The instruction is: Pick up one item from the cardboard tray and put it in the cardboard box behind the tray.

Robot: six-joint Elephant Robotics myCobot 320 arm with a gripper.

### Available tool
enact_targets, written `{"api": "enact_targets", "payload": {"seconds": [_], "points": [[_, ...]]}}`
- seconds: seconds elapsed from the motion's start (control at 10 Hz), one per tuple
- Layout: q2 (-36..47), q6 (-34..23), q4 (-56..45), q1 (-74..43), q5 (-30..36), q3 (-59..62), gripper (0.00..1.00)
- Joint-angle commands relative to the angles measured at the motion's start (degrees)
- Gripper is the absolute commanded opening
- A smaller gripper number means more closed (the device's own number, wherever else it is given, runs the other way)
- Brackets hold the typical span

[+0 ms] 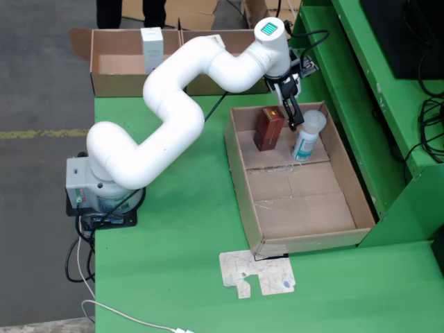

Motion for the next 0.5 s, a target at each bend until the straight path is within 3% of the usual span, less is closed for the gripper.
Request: {"api": "enact_targets", "payload": {"seconds": [0.0, 0.4], "points": [[-9.8, -6.2, 30.3, 2.8, -25.9, 1.5, 1.0], [-9.7, -6.0, 30.3, 3.6, -25.9, 1.5, 1.0]]}}
